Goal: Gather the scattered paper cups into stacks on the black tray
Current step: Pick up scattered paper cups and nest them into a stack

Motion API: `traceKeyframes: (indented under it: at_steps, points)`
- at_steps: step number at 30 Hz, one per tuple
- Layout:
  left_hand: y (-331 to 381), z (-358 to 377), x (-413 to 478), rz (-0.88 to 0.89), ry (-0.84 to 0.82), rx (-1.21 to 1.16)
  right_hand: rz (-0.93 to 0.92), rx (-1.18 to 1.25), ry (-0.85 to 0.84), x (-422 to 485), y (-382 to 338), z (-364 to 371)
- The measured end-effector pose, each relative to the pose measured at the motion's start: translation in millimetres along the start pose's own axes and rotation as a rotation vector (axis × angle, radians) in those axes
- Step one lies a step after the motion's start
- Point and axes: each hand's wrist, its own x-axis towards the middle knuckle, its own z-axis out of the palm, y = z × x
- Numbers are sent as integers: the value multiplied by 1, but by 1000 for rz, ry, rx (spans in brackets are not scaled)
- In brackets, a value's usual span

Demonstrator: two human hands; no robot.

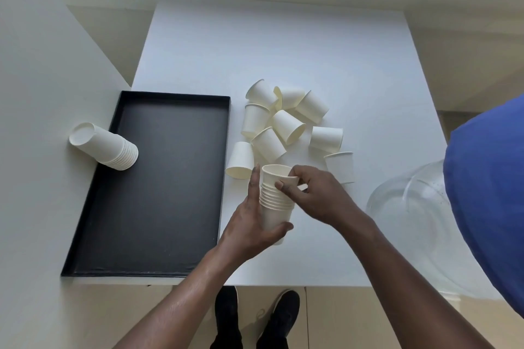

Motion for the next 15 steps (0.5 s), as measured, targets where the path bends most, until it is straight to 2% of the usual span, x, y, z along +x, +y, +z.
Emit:
traceKeyframes:
  at_steps: [5, 9, 12, 15]
  points:
    - [4, -9, 4, 65, 46, -60, -57, -47, -63, -7, -3, 18]
    - [1, -16, 0, 39, 49, -95, -49, -10, -122, -12, -7, 28]
    - [1, -22, -5, 37, 116, -103, -68, 224, -142, -12, -12, 34]
    - [-3, -32, -9, 84, 214, -82, -16, 426, -62, -10, -17, 44]
